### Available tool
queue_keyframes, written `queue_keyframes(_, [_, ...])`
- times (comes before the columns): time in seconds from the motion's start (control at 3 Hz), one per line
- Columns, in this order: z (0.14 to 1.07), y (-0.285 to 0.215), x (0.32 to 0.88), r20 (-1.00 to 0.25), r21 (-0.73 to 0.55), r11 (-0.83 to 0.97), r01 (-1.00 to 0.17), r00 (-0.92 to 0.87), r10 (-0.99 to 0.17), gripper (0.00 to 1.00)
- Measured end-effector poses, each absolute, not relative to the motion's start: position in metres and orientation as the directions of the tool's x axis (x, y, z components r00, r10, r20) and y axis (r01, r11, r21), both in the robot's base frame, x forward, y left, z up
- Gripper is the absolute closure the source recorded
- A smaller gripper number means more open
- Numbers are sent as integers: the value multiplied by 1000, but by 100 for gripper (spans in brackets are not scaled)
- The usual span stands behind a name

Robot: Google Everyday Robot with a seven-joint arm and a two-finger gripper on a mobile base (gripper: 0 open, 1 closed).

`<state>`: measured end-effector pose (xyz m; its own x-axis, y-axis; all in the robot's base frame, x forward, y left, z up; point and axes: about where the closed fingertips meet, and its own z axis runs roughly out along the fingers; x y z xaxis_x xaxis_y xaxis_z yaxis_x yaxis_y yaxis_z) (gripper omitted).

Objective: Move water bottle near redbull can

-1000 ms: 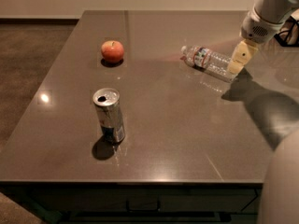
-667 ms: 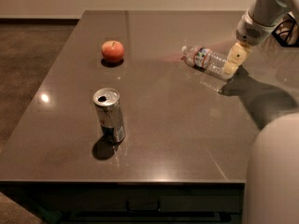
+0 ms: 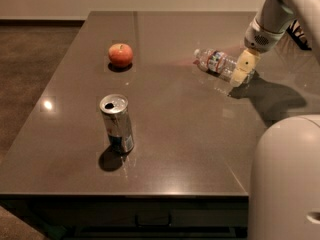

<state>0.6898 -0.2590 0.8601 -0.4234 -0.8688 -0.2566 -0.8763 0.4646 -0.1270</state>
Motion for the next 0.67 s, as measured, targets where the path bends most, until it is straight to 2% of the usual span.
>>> queue_keyframes(0.33, [854, -255, 692, -245, -116, 460, -880, -424, -872, 12])
queue_keyframes(0.67, [852, -252, 692, -228, -114, 456, -883, -423, -877, 35])
